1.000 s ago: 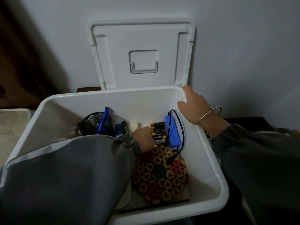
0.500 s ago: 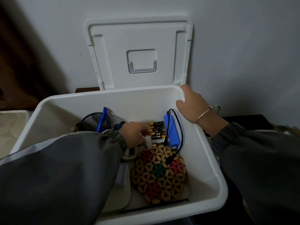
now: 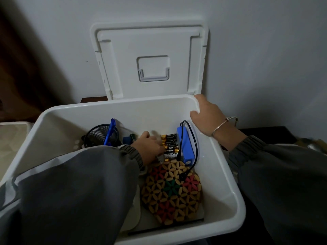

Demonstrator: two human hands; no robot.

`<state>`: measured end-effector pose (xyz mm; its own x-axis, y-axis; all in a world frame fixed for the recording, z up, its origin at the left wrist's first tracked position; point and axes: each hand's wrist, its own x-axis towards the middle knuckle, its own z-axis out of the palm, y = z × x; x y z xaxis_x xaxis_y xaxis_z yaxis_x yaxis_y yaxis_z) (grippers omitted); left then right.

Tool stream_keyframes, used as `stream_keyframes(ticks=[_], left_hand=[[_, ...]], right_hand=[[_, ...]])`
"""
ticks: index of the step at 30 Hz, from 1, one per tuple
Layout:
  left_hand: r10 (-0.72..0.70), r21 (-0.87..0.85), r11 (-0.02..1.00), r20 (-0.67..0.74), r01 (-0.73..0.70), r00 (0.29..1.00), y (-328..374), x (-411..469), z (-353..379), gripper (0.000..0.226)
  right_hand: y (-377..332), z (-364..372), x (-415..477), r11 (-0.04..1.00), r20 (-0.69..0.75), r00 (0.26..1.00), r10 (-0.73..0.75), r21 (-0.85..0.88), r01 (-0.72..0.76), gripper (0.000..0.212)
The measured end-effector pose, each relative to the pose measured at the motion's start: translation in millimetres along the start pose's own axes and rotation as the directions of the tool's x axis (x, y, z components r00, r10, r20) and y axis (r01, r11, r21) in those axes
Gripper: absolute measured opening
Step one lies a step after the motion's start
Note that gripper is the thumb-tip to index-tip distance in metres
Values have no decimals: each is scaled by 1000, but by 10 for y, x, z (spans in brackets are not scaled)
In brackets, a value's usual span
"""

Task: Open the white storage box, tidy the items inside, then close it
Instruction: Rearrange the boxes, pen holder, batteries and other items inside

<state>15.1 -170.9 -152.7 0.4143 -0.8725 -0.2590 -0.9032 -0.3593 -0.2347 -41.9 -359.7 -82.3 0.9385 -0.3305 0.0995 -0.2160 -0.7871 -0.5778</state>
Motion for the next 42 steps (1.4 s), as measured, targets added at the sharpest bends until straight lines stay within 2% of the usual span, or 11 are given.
stream_keyframes(ticks=[7, 9, 11, 15, 17, 19, 21, 26, 30, 39, 42], left_hand=[[81, 80, 994, -64, -76, 995, -96, -30, 25, 27], [50, 63, 997, -80, -46, 996, -147, -31, -4, 30], [-43, -70, 997, -118, 35, 992, -178, -11, -51, 29], [-340, -553, 794, -60, 252, 938, -105, 93, -124, 13], [-404, -630, 717, -28, 298, 914, -3, 174, -128, 6], [-432, -681, 671, -36, 294, 901, 98, 240, -137, 13], [-451, -710, 640, -36, 296, 892, 158, 288, -133, 23], [-569, -750, 532, 27, 392, 822, 152, 265, -83, 21], [-630, -767, 393, 178, 508, 756, 133, 205, -64, 24], [-516, -832, 48, 454, 553, 727, 146, 221, -204, 29], [-496, -836, 137, 406, 532, 767, 70, 143, -207, 30]], right_hand=[[8, 10, 5, 1000, -5, 1000, 6, 4, -6, 42], [8, 6, 7, 1000, -7, 1000, 4, 7, -4, 42], [5, 0, 3, 1000, -5, 1000, 4, 6, -4, 42], [-7, -8, -5, 1000, -3, 1000, 0, 8, 0, 41], [-15, -11, -11, 1000, -5, 1000, -1, 8, 1, 41], [-16, -14, -14, 1000, -3, 1000, -7, 10, 7, 41], [-13, -13, -15, 1000, -4, 1000, -7, 12, 7, 42], [-13, -10, -11, 1000, -1, 1000, -11, 8, 11, 42], [-15, -17, -14, 1000, 4, 1000, -9, 14, 9, 41], [-10, -7, -7, 1000, -5, 1000, -4, 15, 4, 41], [-7, -5, -3, 1000, -2, 1000, 3, 15, -3, 41]])
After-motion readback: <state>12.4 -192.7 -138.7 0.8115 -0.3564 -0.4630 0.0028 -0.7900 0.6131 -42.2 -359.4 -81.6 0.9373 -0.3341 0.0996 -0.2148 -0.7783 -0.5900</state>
